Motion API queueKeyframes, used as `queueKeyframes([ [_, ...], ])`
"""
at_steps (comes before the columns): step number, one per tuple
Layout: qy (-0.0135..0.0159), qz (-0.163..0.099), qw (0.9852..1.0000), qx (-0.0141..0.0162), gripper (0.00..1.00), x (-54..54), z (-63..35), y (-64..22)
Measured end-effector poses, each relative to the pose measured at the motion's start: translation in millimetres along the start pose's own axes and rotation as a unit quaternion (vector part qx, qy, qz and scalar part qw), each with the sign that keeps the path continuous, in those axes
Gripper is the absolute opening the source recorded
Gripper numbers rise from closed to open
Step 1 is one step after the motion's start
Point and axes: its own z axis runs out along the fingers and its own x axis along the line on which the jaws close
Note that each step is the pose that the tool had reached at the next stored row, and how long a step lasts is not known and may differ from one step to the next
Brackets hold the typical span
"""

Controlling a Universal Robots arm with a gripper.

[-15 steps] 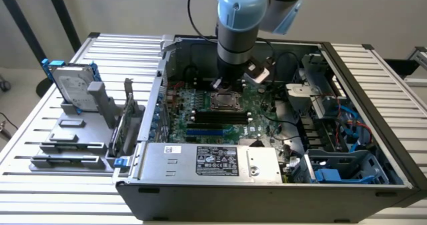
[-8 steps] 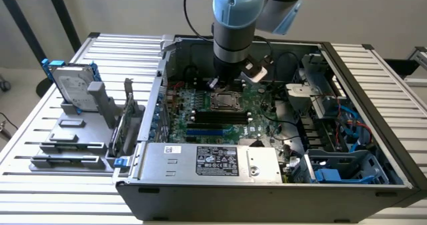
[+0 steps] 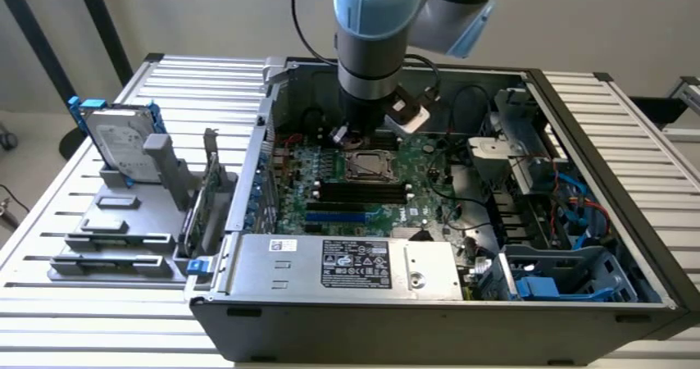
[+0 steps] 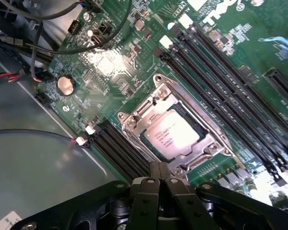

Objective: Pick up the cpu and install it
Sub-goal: 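Install the first cpu locking lever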

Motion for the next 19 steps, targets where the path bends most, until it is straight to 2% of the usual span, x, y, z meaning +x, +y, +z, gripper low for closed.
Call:
queueKeyframes([
  [9, 0.0000, 0.000, 1.0000, 0.0000, 0.11, -16.0, -22.8, 5.9],
  [19, -0.0013, 0.000, 1.0000, -0.0012, 0.11, -35.8, -34.0, 7.2],
])
